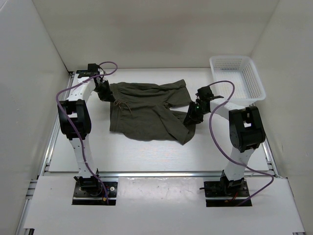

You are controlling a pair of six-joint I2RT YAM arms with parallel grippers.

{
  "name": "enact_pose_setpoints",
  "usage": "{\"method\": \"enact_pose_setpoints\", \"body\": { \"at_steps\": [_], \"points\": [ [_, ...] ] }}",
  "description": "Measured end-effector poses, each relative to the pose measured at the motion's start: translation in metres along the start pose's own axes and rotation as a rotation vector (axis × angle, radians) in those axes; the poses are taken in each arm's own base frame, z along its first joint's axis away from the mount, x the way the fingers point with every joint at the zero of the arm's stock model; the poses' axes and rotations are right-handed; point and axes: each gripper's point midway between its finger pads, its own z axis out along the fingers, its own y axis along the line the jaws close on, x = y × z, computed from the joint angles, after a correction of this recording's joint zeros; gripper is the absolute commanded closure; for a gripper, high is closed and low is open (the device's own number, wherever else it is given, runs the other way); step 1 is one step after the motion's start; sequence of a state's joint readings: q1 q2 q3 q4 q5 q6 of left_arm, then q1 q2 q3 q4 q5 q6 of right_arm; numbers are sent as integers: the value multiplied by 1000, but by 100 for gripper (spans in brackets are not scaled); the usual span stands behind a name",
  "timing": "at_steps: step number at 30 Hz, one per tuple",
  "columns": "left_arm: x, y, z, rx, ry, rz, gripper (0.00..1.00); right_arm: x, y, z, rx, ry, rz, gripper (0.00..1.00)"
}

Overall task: Fold and stack the shorts
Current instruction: Flatten the shorts out

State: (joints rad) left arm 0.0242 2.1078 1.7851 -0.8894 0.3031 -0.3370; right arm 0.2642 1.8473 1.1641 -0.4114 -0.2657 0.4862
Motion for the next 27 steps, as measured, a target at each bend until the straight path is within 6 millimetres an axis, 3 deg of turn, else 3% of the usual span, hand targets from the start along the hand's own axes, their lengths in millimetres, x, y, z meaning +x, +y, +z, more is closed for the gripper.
{"method": "enact_pose_setpoints", "body": {
  "at_steps": [8,13,21,27],
  "points": [
    [0,0,0,0,0,0,90,-5,-2,6,10,-1,-2,60],
    [0,0,0,0,0,0,90,-11,-2,11,14,-9,-12,100],
    [0,0,0,0,0,4,90,-13,-5,8,37,-22,-26,100],
    [1,2,1,-2,4,11,90,-34,8,-24,44,-101,-63,100]
  ]
}}
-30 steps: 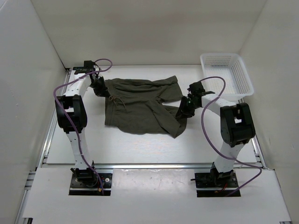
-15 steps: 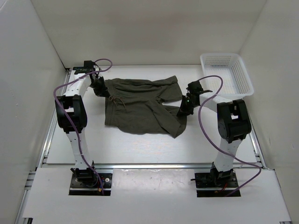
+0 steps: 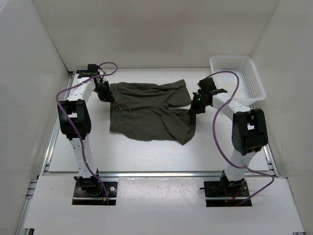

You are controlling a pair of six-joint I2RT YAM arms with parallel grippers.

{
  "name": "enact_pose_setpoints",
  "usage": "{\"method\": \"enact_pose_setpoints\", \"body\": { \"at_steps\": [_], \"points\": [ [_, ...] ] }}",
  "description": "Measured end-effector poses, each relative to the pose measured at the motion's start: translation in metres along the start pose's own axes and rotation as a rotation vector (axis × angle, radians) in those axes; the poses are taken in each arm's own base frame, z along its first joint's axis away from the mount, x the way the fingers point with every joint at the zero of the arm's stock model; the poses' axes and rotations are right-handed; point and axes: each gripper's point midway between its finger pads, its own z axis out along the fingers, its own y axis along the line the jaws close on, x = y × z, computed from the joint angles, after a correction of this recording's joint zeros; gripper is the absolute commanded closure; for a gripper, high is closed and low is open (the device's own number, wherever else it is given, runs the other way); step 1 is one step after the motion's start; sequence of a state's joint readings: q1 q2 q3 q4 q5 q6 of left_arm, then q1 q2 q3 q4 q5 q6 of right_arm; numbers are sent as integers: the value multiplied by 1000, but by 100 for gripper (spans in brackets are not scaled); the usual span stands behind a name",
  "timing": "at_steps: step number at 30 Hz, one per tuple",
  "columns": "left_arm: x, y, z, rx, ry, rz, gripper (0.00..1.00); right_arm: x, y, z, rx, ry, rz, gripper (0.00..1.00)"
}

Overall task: Fold and stack the shorts
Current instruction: Flatten the shorts out

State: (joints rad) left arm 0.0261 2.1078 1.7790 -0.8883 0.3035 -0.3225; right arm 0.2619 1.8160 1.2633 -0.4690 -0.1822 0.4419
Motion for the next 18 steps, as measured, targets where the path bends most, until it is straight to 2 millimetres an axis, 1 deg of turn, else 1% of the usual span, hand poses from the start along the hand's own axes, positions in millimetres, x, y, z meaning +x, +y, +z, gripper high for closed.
{"method": "enact_pose_setpoints", "body": {
  "at_steps": [3,7,10,14,17,18],
  "points": [
    [1,4,0,-3,3,-2,90,-28,11,-12,-24,-64,-19,100],
    [-1,9,-1,-6,0,-8,90,-62,14,-20,-41,-118,-17,100],
    [-2,10,-2,-7,-1,-6,90,-79,9,-15,-47,-128,1,100],
    [-2,9,-1,-3,0,-3,90,-90,-4,2,-42,-105,43,100],
    [-1,9,-1,-1,2,1,90,-92,-13,14,-37,-83,76,75],
    [-1,9,0,2,5,3,90,-91,-15,16,-36,-77,85,60]
  ]
}}
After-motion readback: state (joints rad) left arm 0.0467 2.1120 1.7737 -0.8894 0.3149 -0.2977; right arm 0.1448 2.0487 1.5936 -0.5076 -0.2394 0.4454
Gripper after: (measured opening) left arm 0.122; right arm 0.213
